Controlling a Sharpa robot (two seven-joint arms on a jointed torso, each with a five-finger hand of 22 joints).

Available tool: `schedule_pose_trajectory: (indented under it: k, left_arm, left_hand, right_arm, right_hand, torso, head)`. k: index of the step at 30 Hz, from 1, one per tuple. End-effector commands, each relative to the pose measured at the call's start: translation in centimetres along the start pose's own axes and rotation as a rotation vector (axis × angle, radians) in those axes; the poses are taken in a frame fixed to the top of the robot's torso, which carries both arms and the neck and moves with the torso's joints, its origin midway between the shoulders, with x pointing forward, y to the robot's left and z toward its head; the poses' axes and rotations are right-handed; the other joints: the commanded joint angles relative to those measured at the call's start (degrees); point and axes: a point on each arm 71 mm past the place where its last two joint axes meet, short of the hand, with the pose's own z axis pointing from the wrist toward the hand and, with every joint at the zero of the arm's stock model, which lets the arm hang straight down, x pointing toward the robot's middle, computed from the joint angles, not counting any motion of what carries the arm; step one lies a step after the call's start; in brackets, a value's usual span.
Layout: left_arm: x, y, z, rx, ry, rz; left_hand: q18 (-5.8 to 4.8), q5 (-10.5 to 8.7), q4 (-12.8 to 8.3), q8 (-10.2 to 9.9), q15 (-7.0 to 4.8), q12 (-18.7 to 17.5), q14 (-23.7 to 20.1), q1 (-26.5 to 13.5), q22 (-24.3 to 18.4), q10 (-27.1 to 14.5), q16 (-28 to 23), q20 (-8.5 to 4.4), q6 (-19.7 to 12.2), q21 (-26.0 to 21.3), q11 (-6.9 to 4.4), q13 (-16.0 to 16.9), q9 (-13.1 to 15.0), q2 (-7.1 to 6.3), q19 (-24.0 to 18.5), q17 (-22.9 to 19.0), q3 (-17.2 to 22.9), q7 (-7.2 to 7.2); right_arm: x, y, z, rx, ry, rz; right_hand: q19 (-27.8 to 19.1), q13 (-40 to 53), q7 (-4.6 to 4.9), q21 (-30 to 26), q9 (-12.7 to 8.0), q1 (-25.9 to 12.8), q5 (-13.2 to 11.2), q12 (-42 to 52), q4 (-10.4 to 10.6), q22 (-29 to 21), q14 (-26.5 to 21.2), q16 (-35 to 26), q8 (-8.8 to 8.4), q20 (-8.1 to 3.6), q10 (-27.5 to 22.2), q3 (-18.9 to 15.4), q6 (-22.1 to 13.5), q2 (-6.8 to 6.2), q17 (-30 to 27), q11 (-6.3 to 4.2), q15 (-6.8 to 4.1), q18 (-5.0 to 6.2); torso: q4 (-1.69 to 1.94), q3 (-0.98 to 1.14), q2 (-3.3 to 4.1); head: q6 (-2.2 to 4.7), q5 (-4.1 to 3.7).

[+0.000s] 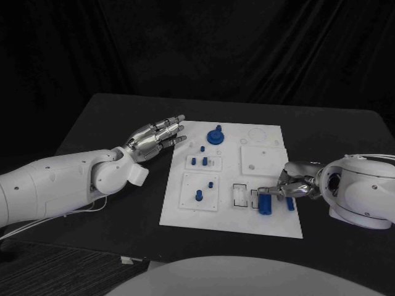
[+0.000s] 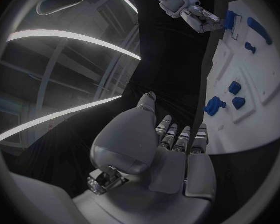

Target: Assemble the parts on the task board

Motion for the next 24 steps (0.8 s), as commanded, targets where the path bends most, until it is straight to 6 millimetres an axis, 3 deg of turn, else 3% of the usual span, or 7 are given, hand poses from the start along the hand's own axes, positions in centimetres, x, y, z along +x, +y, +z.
schedule_pose_trajectory:
  k: [1,4,7,24]
  left_arm:
    - [0.2,0.0,0.0,0.011,0.006,-0.011]
    - [0.2,0.0,0.1,0.010,0.007,-0.011]
    - [0.2,0.0,0.1,0.009,0.008,-0.012]
    - [0.2,0.1,0.1,0.006,0.013,-0.015]
  left_hand:
    - [0.58,0.28,-0.40,0.36,-0.13,0.32,-0.06,0.08,0.01,0.06,0.36,-0.12,0.08,0.26,0.41,0.05,0.08,0.37,0.21,0.08,0.00,0.15]
    - [0.58,0.28,-0.40,0.36,-0.13,0.32,-0.06,0.08,0.01,0.06,0.36,-0.12,0.08,0.26,0.41,0.05,0.08,0.37,0.21,0.08,0.00,0.15]
    - [0.58,0.31,-0.46,0.42,-0.16,0.38,-0.06,0.08,-0.01,0.09,0.35,-0.12,0.14,0.26,0.49,0.06,0.09,0.31,0.21,0.08,-0.02,0.23]
    - [0.58,0.33,-0.52,0.48,-0.25,0.52,-0.07,0.06,-0.10,0.15,0.34,-0.13,0.17,0.24,0.77,0.08,0.09,0.27,0.19,0.07,-0.04,0.41]
  right_arm:
    - [0.4,0.1,-0.4,0.016,0.040,-0.016]
    - [0.5,0.3,-0.5,0.010,0.031,0.004]
    - [0.5,0.3,-0.5,0.009,0.019,0.021]
    - [1.2,0.5,0.8,0.018,0.023,0.028]
  right_hand:
    - [0.22,15.10,0.86,-0.07,-4.70,3.11,1.30,0.20,-0.51,9.54,3.36,-0.30,-3.19,0.72,5.98,-0.69,-0.52,-0.26,-0.47,0.62,0.62,-0.28]
    - [0.28,15.10,1.06,0.11,-6.74,5.15,1.91,0.20,-0.61,9.59,3.36,-0.31,-4.02,0.93,5.98,-0.99,0.04,-0.64,-0.58,0.77,0.81,-0.31]
    - [0.29,15.10,0.95,0.10,-7.52,6.09,2.01,0.20,-0.60,9.59,3.36,-0.31,-4.02,0.98,5.98,-1.15,0.94,-0.67,-0.65,0.74,0.79,-0.30]
    - [0.15,15.10,0.35,-0.37,-8.08,8.54,2.90,0.20,-0.88,9.46,3.25,-0.61,-3.10,0.77,5.98,-1.62,3.61,-0.40,-1.30,0.26,0.45,-0.18]
  torso:
    - [-0.04,-0.01,-0.01]
    - [-0.04,0.02,0.00]
    - [-0.06,0.04,0.03]
    - [0.03,0.02,0.07]
  head:
    - [0.00,-0.13]
    - [0.00,-0.27]
    - [0.00,-0.30]
    - [0.00,-0.30]
